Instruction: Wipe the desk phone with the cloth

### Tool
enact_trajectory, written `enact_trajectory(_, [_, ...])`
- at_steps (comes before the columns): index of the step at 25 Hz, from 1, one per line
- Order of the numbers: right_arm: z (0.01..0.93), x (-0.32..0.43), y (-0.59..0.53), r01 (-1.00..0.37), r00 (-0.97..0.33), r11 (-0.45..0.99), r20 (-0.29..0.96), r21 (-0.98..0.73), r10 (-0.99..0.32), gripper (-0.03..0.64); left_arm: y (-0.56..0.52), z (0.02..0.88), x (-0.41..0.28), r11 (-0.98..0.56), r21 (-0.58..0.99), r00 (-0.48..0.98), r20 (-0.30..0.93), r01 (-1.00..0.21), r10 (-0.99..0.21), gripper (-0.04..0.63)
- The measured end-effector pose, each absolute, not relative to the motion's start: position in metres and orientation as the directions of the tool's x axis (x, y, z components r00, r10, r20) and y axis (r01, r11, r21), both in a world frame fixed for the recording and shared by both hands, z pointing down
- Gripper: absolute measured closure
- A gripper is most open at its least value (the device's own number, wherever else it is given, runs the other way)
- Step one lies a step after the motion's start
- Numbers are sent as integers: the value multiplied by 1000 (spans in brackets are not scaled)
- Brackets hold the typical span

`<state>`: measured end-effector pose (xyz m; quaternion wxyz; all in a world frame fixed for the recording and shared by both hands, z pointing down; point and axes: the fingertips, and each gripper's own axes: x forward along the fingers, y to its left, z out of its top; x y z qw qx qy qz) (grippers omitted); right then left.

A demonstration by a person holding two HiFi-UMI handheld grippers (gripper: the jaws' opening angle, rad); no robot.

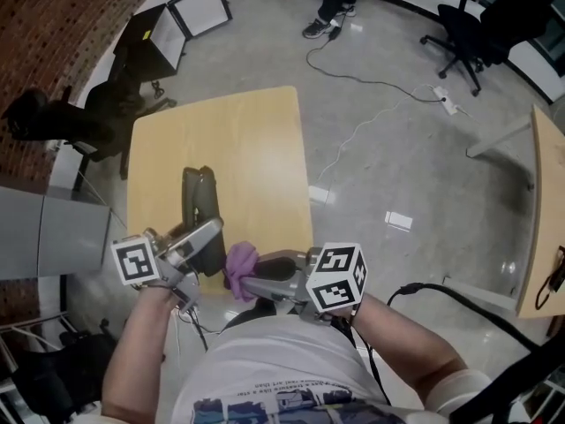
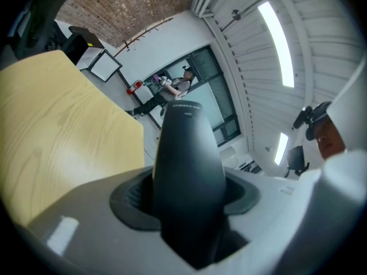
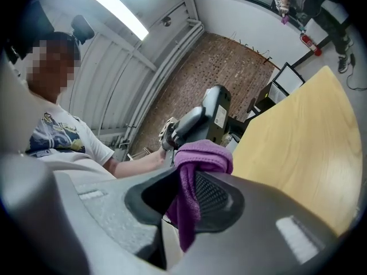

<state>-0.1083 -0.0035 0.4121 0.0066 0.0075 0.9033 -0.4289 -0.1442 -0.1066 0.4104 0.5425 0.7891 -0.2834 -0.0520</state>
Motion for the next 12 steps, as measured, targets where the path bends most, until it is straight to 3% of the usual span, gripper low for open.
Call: enact_trajectory(12, [397, -71, -54, -98, -990, 681, 4, -725, -138, 525, -94, 428, -119, -227, 893, 845, 249, -390, -474, 308])
